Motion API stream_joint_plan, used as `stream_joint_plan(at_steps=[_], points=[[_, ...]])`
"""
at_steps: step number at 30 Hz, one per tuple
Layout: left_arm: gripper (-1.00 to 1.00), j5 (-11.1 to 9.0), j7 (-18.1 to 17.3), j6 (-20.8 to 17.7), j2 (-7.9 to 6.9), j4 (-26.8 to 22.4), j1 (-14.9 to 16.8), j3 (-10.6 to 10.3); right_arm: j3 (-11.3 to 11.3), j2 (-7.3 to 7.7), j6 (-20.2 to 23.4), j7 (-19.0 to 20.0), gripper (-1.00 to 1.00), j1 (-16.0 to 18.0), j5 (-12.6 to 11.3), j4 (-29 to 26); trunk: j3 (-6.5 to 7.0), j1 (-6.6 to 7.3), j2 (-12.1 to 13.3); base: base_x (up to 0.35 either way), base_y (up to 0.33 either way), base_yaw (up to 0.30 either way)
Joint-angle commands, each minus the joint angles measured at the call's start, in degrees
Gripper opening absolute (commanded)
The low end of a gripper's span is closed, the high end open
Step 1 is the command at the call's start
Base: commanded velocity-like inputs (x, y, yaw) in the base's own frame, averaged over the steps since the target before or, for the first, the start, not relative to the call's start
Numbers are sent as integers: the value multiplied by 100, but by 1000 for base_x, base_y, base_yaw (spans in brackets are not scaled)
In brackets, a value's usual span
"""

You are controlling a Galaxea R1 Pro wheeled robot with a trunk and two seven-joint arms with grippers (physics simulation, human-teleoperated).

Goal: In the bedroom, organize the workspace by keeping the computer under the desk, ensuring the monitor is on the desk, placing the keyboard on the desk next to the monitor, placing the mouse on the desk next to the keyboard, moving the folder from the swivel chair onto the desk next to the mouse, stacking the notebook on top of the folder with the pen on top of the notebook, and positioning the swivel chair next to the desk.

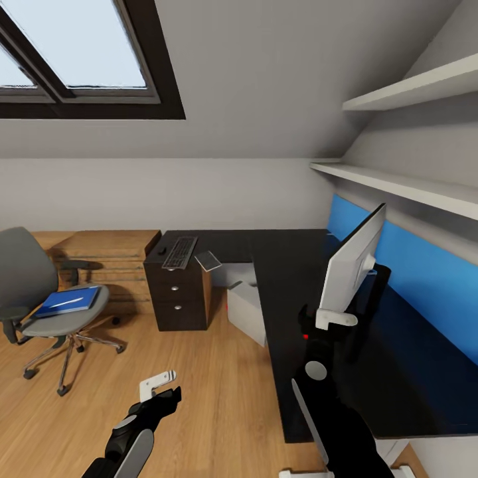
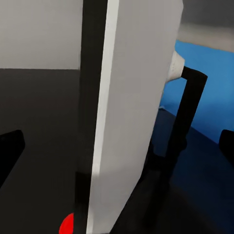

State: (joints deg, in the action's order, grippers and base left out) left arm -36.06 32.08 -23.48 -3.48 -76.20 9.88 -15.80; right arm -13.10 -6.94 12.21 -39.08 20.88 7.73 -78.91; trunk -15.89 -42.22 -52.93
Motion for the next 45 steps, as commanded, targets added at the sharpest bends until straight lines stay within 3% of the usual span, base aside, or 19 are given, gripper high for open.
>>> stream_joint_plan(at_steps=[1, 40, 45], points=[[100, -47, 53, -8, -6, -9, 6, -17, 0, -1, 58, -20, 100, 4, 53, -1, -8, -3, -5, 227, 0, 0], [100, -70, 53, -8, 5, -9, 6, -28, 308, -1, -21, 13, 100, 12, 44, 278, -8, -3, -5, 63, 0, 0], [100, -54, 53, -8, -2, -9, 6, -29, 497, -1, -42, 21, 100, 23, 38, 467, -8, -3, -5, 1, 0, 0]])
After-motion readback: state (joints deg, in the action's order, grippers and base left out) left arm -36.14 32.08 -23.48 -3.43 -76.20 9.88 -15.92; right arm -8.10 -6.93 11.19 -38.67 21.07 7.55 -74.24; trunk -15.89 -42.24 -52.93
